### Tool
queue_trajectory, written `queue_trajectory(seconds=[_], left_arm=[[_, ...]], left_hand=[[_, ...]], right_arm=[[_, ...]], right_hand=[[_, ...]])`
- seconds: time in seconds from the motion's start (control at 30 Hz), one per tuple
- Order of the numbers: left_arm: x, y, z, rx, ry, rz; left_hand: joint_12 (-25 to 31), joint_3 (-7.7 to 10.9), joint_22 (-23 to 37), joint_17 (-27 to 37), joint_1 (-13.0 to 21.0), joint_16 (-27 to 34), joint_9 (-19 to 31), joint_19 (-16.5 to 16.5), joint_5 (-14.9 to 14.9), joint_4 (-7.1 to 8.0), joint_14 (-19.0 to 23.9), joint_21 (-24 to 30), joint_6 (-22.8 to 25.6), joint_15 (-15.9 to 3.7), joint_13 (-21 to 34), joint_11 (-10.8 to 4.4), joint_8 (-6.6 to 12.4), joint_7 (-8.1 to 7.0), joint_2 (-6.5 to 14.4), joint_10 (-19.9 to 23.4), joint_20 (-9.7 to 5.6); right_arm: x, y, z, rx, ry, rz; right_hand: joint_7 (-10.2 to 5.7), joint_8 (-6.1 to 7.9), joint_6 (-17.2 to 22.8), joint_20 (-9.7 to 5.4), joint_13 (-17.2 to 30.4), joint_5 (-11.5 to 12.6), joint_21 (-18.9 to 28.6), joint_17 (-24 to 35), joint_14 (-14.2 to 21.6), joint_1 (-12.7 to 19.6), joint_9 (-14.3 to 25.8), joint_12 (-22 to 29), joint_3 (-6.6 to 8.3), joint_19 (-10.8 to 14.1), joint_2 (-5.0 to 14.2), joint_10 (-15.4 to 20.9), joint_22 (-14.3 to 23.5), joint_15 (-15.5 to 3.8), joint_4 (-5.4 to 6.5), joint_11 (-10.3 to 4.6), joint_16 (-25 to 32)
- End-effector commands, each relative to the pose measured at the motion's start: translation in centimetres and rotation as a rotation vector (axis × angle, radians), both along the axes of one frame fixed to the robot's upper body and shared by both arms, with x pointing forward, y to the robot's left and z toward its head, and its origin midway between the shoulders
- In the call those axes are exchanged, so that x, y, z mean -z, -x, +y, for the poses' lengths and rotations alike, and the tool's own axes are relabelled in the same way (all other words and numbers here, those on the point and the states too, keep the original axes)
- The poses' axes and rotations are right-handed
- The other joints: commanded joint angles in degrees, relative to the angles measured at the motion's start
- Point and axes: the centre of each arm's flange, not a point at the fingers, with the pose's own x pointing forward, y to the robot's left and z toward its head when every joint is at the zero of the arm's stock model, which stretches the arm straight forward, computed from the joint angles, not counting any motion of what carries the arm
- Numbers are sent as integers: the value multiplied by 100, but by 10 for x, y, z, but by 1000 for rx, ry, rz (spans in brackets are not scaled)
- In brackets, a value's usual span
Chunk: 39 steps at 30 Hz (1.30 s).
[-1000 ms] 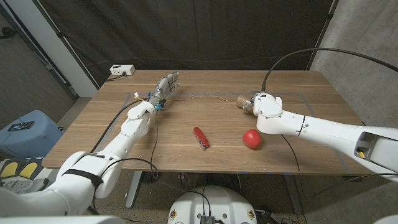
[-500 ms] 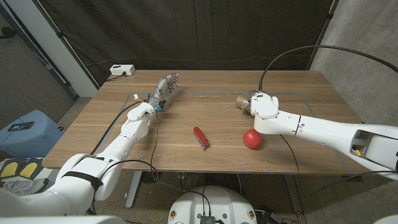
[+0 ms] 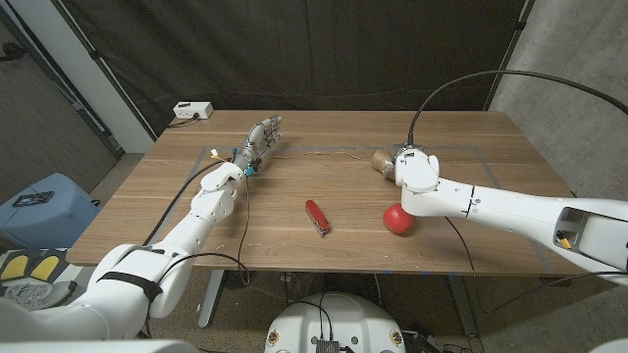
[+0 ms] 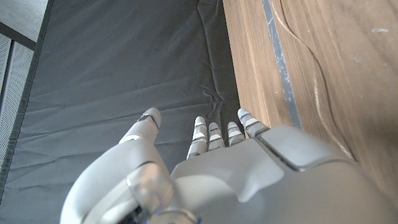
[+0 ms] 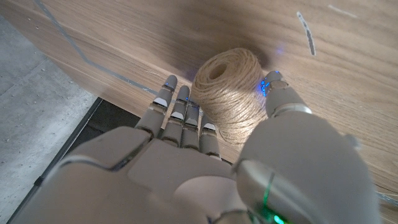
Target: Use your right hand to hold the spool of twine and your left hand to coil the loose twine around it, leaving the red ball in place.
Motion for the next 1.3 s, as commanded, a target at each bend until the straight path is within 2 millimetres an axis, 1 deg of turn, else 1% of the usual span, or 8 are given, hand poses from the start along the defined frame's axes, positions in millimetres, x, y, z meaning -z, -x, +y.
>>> queue_trajectory(seconds=[0.03, 0.27, 0.37, 0.43, 0.53, 0.6, 0.7, 1.3], left_arm=[[4, 4, 1, 1, 14, 6], [7, 8, 4, -6, 19, 9], [8, 9, 4, -8, 19, 11], [8, 10, 5, -10, 19, 10], [8, 10, 4, -8, 19, 8], [7, 11, 3, -6, 20, 5], [7, 12, 3, -4, 20, 5], [10, 12, 6, -11, 22, 13]], left_hand=[[5, 2, 16, 19, 34, 29, 12, 62, 26, 2, 53, -32, 79, 22, 18, 44, 43, 20, 20, 0, 1], [5, 4, 16, 19, 39, 29, 14, 67, 28, 3, 57, -36, 89, 29, 19, 63, 39, 18, 23, -1, 2], [6, 5, 16, 19, 40, 28, 15, 69, 28, 4, 56, -36, 101, 33, 19, 63, 41, 17, 25, 2, 5], [7, 4, 16, 19, 41, 29, 16, 72, 28, 4, 60, -37, 107, 26, 19, 48, 41, 11, 22, 6, -2], [8, 5, 16, 18, 43, 28, 17, 75, 29, 4, 60, -38, 116, 32, 19, 44, 41, 15, 22, 6, 4], [8, 5, 16, 19, 44, 28, 18, 75, 29, 5, 61, -39, 121, 27, 19, 61, 41, 14, 23, 7, -1], [6, 5, 17, 19, 45, 27, 19, 79, 29, 7, 60, -40, 122, 32, 19, 60, 38, 16, 24, 3, 6], [7, 8, 17, 19, 54, 27, 24, 88, 30, 13, 68, -47, 145, 27, 19, 59, 31, 15, 24, 4, 2]], right_arm=[[10, 2, 0, -10, 51, -25], [19, 1, -2, -9, 74, -38], [21, 1, -2, -9, 81, -59], [21, 2, -2, -14, 82, -74], [21, 4, -1, -17, 91, -97], [21, 5, -1, -21, 94, -105], [21, 6, -2, -22, 100, -121], [22, 6, 1, -41, 133, -170]], right_hand=[[-66, 72, 179, -18, 45, -29, 42, 55, 191, 145, 36, 106, -5, 125, -15, 148, 35, -93, -33, -64, 85], [-148, 117, 305, -49, 64, -48, 61, 105, 290, 195, 55, 178, -26, 232, -36, 252, 36, -145, -17, -131, 132], [-183, 165, 433, -80, 79, -56, 84, 143, 475, 240, 72, 274, -39, 342, -54, 435, 39, -250, -14, -181, 208], [-274, 225, 589, -140, 71, -58, 111, 159, 624, 297, 87, 336, -30, 454, -82, 573, 40, -371, -25, -294, 250], [-327, 269, 699, -122, 47, -60, 127, 163, 708, 335, 97, 360, -9, 529, -94, 653, 40, -408, -24, -328, 260], [-429, 334, 857, -128, 10, -64, 142, 184, 851, 370, 110, 402, 1, 609, -101, 798, 41, -493, -18, -372, 304], [-477, 366, 929, -192, -29, -66, 154, 204, 958, 433, 122, 423, 14, 683, -111, 899, 42, -573, -27, -433, 336], [-672, 550, 1327, -315, -176, -71, 172, 232, 1360, 518, 161, 475, 61, 882, -159, 1256, 43, -779, -5, -623, 397]])
